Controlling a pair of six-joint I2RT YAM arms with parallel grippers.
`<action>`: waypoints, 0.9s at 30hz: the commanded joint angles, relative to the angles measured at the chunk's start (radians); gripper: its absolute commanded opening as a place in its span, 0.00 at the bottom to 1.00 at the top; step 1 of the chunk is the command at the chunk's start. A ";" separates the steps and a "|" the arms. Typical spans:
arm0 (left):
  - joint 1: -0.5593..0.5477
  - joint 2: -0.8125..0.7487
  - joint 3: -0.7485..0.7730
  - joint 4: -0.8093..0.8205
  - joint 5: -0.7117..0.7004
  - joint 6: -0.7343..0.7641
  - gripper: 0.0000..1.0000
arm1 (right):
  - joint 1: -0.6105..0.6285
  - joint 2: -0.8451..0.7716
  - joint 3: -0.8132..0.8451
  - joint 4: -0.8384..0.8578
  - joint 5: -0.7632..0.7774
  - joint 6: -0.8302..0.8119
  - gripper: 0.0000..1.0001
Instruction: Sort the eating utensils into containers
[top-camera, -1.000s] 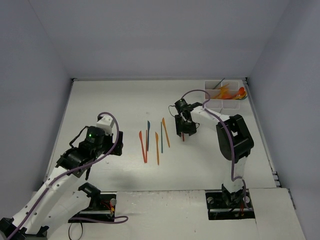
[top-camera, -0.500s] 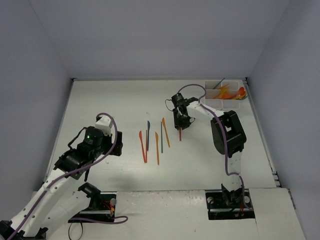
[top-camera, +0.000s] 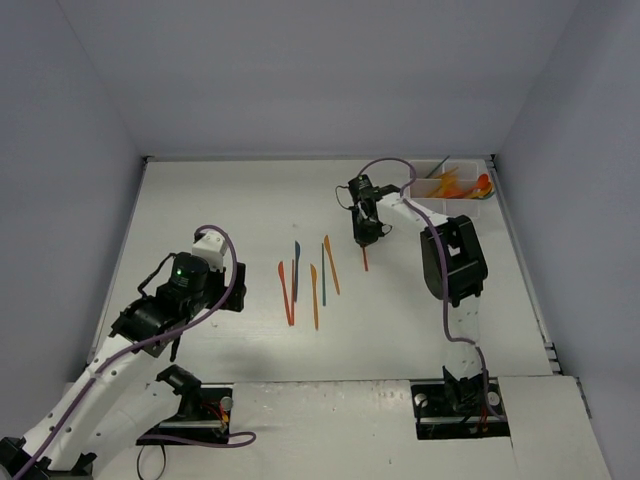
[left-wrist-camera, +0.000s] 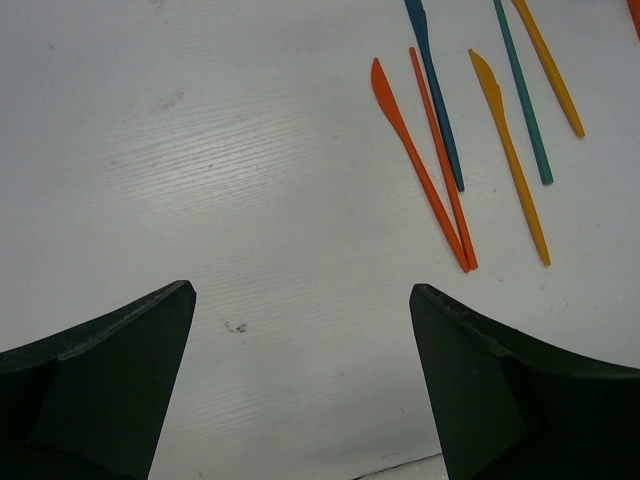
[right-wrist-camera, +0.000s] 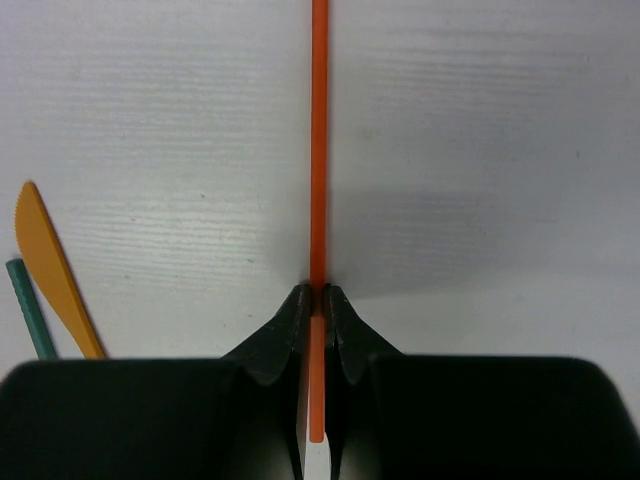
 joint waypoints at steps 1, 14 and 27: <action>-0.005 0.008 0.029 0.037 -0.007 -0.008 0.87 | -0.007 -0.037 0.108 -0.018 0.038 -0.054 0.00; -0.005 0.008 0.027 0.038 -0.018 -0.008 0.87 | -0.162 -0.356 0.189 0.291 0.142 -0.068 0.00; -0.006 0.019 0.027 0.037 -0.024 -0.007 0.87 | -0.333 -0.416 -0.073 0.859 0.340 0.005 0.00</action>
